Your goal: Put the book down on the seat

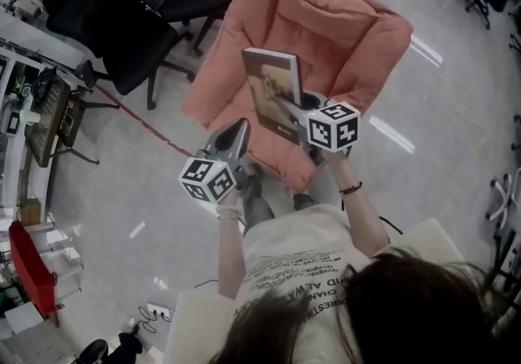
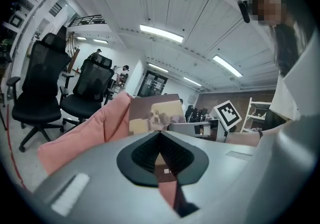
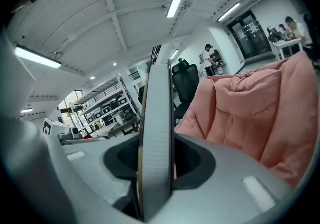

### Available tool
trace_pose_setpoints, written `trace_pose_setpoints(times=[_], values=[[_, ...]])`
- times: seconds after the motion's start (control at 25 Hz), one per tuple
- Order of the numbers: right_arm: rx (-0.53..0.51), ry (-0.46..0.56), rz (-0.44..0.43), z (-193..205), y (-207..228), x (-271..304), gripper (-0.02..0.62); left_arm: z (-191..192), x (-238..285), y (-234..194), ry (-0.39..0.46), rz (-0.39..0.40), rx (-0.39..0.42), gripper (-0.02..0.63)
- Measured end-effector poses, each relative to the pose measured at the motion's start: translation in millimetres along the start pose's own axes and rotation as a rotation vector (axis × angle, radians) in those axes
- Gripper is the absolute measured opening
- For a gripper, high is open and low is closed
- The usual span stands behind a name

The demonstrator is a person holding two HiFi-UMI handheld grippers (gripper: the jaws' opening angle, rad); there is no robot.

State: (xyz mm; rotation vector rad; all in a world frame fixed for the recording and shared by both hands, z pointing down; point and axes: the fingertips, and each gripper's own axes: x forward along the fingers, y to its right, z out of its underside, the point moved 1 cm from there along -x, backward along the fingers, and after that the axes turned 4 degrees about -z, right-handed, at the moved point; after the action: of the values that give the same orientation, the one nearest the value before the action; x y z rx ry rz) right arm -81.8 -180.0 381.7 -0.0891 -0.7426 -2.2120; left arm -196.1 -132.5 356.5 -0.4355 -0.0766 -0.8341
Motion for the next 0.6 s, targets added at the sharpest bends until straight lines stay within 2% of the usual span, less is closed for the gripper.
trace_pose_setpoints(times=[0.24, 0.6], values=[[0.035, 0.040, 0.113, -7.1, 18.5, 34.2, 0.144, -5.9, 33.7, -38.5, -0.075, 0.147, 0.014, -0.009], [0.112, 0.107, 0.291, -17.6, 30.2, 81.7, 0.144, -27.6, 64.5, -102.0, -0.171, 0.326, 0.036, -0.009]])
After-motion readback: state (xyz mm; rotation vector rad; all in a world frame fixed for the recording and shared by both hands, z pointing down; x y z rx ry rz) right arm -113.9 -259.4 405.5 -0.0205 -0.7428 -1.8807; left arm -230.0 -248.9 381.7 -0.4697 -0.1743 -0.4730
